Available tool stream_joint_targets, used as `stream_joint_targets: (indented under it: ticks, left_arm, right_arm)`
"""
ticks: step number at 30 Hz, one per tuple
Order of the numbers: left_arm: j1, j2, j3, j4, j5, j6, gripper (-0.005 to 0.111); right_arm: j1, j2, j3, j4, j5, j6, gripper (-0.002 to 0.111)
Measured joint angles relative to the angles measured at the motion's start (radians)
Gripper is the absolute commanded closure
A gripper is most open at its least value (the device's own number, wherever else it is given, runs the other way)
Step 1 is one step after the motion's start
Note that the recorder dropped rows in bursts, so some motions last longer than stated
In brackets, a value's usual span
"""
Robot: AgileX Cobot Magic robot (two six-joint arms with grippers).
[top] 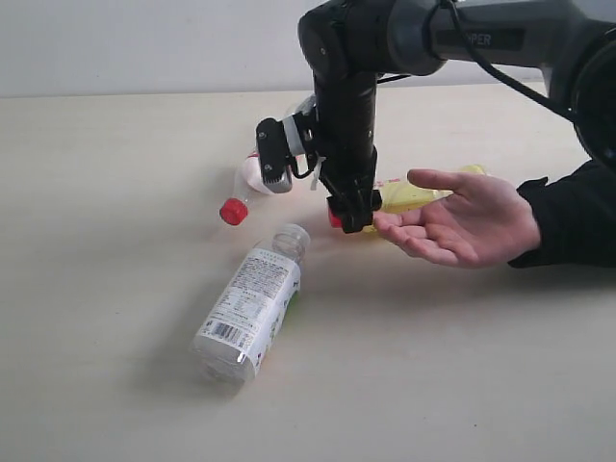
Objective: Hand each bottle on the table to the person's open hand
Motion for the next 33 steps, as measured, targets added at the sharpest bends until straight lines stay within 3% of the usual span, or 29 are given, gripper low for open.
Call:
stream_joint_targets:
  ticks: [15, 19, 22, 30, 33]
  left_arm:
    - [0.0, 0.0, 0.0, 0.0, 0.0, 0.0, 0.107]
    - [0.0, 0.0, 0.0, 0.0, 0.0, 0.0, 0.107]
    - [0.0, 0.0, 0.0, 0.0, 0.0, 0.0, 0.107]
    - [0.0, 0.0, 0.0, 0.0, 0.0, 0.0, 0.107]
    - [0.0, 0.0, 0.0, 0.0, 0.0, 0.0, 0.107]
  right_arm:
    - [0.006, 0.046, 0.0, -0.029, 0.0, 0.044, 0.038]
    - [0.006, 0.052, 0.0, -0.033, 0.0, 0.053, 0.043]
    - [0.006, 0.052, 0.0, -0.036, 0.0, 0.053, 0.055]
    - [0.006, 0.052, 0.0, -0.038, -0.008, 0.062, 0.102]
    - [0.006, 0.052, 0.0, -0.047, -0.008, 0.062, 0.108]
